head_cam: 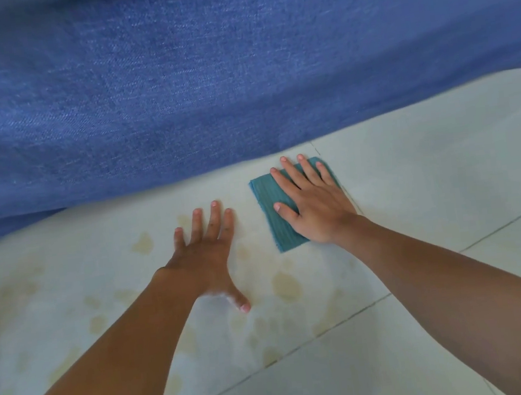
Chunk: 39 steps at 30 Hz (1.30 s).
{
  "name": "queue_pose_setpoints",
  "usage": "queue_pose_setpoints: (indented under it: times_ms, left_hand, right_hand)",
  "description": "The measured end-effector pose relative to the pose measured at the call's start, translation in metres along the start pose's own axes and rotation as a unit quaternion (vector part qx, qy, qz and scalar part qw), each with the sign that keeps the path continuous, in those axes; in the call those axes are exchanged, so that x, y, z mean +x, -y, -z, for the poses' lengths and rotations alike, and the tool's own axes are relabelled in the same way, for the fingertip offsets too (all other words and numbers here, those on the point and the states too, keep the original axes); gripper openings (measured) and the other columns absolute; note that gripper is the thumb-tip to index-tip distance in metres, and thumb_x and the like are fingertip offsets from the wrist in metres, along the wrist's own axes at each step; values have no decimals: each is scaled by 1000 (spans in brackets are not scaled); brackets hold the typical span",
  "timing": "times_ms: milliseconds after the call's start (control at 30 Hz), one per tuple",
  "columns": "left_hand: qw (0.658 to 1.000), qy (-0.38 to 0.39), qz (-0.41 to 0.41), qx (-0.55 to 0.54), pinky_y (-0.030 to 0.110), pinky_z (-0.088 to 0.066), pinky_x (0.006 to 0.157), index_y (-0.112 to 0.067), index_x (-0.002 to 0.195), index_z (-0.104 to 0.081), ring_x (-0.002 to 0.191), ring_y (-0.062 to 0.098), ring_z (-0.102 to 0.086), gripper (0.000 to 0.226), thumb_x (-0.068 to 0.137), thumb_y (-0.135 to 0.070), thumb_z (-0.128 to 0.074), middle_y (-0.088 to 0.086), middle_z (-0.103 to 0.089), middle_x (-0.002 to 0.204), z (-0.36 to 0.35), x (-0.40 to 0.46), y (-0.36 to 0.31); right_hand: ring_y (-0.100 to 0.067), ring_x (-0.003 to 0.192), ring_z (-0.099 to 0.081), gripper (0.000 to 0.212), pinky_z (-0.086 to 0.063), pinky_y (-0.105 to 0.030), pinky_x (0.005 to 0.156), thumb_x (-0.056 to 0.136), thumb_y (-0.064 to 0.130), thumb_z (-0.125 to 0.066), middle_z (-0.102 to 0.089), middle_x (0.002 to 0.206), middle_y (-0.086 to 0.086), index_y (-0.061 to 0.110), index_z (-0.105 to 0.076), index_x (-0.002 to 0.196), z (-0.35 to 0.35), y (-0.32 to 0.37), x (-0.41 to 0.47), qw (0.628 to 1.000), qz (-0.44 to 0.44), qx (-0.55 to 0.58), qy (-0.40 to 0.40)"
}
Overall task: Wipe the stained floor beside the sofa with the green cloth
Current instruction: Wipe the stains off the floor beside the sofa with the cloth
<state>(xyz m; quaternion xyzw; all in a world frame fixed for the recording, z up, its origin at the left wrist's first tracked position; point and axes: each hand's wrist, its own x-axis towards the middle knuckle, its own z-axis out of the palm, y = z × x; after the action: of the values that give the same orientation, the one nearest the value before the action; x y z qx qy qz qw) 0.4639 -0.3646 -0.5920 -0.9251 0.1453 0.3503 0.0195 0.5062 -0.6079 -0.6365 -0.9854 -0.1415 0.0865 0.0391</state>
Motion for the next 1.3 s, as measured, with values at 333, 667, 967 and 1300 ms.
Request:
queue_pose_setpoints:
  times_ms: [333, 667, 967, 1300]
  left_hand:
    - [999, 11, -22, 20, 59, 4, 119, -21, 144, 37, 140, 33, 38, 162, 45, -80, -75, 4, 51, 147, 6, -9, 3]
    - [997, -9, -74, 3, 62, 7, 117, -33, 140, 42, 137, 25, 43, 159, 38, -89, -66, -9, 57, 141, -18, -28, 33]
    - [997, -31, -69, -4, 62, 6, 117, -35, 141, 39, 138, 20, 42, 160, 35, -86, -70, -9, 52, 146, -25, -26, 35]
    - [993, -66, -93, -5, 56, 11, 118, -34, 147, 31, 139, 18, 41, 152, 44, -85, -68, -9, 46, 151, -27, -38, 53]
  right_hand:
    - [-27, 158, 2, 73, -5, -51, 125, 102, 61, -22, -4, 173, -1, 26, -8, 164, -39, 34, -162, 993, -110, 20, -25]
    - [-27, 159, 2, 74, -4, -51, 125, 101, 61, -20, -4, 173, -2, 26, -5, 164, -37, 45, -180, 992, -126, 20, 0]
    - [-28, 158, 1, 75, -1, -50, 127, 96, 63, -17, -5, 173, 1, 29, -9, 163, -1, 16, -23, 998, -57, 8, 10]
    - [-27, 157, 13, 74, 9, -49, 126, 97, 64, -6, 5, 172, 1, 32, 13, 160, 11, 22, 39, 997, -11, -18, 72]
